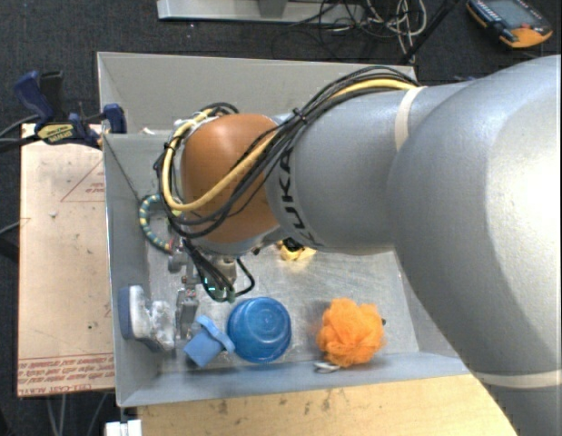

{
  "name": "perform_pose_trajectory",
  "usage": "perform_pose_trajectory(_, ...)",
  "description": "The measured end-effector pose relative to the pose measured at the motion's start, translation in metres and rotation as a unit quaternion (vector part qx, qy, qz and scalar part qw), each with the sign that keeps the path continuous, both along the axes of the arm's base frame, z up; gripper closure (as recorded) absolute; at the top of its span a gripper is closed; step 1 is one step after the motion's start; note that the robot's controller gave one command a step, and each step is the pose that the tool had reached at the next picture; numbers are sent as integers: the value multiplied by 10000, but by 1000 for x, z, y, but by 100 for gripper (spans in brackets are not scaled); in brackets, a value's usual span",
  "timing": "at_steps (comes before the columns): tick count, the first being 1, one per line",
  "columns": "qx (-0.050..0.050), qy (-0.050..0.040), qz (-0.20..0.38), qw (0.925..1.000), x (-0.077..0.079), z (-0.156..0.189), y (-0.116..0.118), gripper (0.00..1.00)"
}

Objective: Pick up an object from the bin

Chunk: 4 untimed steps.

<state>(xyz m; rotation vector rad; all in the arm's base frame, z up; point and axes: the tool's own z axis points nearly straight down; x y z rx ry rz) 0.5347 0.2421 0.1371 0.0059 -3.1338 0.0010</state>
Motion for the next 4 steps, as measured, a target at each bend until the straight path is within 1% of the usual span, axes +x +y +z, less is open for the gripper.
perform_pose_trajectory(1,8,-35,-18,10000,2,4,-1,0)
perform_pose_trajectory(2,32,-96,1065,9943,-42,-63,-29,100)
perform_pose_trajectory(3,33,-95,1064,9943,-42,-63,-29,100)
perform_pose_trajectory(4,6,-14,1097,9940,-47,-14,-31,100)
